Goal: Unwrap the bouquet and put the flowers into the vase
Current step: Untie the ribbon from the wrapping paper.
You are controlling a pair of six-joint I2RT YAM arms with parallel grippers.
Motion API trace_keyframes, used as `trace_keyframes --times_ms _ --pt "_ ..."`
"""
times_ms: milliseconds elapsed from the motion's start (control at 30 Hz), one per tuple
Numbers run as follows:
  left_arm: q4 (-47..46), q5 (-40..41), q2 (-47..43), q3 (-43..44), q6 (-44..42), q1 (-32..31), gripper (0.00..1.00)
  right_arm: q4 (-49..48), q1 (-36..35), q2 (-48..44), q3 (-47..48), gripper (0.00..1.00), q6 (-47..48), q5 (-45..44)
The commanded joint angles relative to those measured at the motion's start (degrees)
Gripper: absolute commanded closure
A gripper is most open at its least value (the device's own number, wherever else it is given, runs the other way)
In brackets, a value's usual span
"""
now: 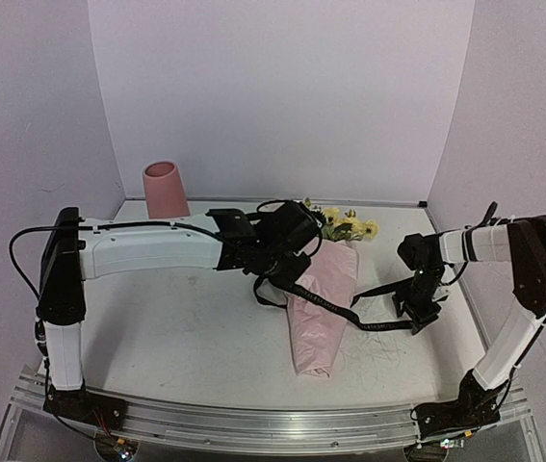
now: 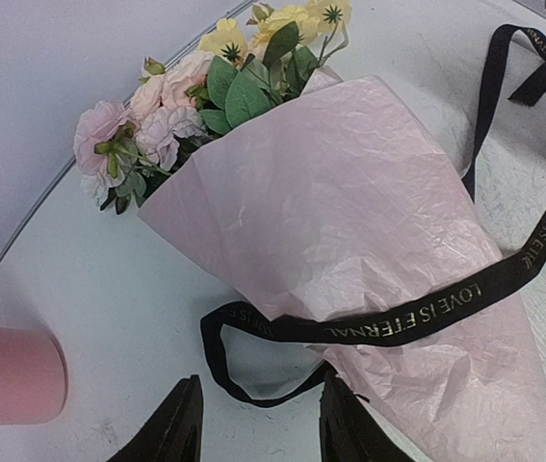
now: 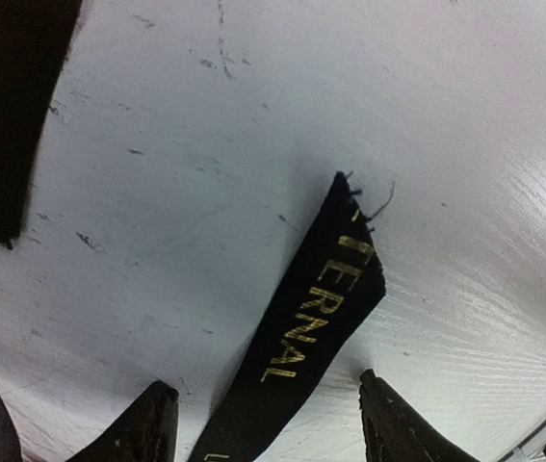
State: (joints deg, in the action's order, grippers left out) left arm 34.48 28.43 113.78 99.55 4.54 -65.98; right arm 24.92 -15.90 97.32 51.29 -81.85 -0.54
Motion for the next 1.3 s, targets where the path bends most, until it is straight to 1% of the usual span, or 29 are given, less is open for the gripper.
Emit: trace_keyframes --times_ms 0,133,167,233,367,467,633,700,833,900,967,1067,1200,1233,1267 --pt "-0.6 3.0 -4.8 -1.1 0.1 -0.2 0.57 3.5 -0.4 2.6 0.7 0.5 0.6 -1.5" --pt "-0.6 3.8 -6.1 -2.7 -0.1 -0.2 0.57 2.3 -0.7 2.2 0.3 0.86 0.8 -0.7" --pt "-0.6 4.0 -6.4 -3.1 -0.1 -0.2 0.57 2.1 -0.8 2.0 0.2 0.93 0.9 -0.2" --pt "-0.6 4.2 -7.3 -4.1 0.1 -0.2 0.57 1.9 -0.8 1.0 0.3 1.0 1.0 0.1" --pt "-0.8 4.0 -9.9 -6.9 1.5 -0.2 0.57 1.9 -1.7 -3.5 0.8 1.0 1.3 0.0" --pt "-0.9 4.0 -11.3 -8.8 2.8 -0.2 0.58 2.0 -3.2 -6.9 3.3 1.0 3.9 1.9" --pt "-1.4 6.6 -12.8 -11.6 5.5 -0.2 0.58 0.0 -10.9 -10.4 12.5 1.0 11.6 3.6" --pt "-1.3 10.1 -14.0 -12.4 8.3 -0.2 0.59 -3.9 -14.8 -11.1 15.5 1.0 14.4 6.0" --pt "-1.3 18.8 -19.3 -17.5 16.0 -0.1 0.57 -21.4 -20.4 -12.1 17.9 1.0 16.1 12.1" --pt "-1.3 22.4 -22.9 -20.5 19.2 -0.1 0.56 -29.5 -23.2 -10.5 20.0 1.0 16.1 14.8" --pt "-1.3 24.3 -26.4 -22.8 21.4 -0.1 0.55 -33.2 -25.7 -7.4 24.6 1.0 17.1 17.0" --pt "-1.2 25.8 -31.0 -26.0 24.1 0.0 0.55 -34.1 -28.9 -0.2 36.5 1.0 19.3 19.2" --pt "-1.0 28.4 -39.3 -31.2 29.1 0.0 0.51 -38.0 -32.7 10.9 53.4 1.0 20.1 22.2" --pt "-1.0 29.1 -41.3 -32.7 30.1 -0.1 0.49 -39.4 -33.4 13.9 57.7 0.99 20.2 23.7" --pt "-0.9 29.7 -43.5 -33.9 31.2 0.0 0.49 -40.3 -34.2 16.3 61.2 0.94 20.2 25.1"
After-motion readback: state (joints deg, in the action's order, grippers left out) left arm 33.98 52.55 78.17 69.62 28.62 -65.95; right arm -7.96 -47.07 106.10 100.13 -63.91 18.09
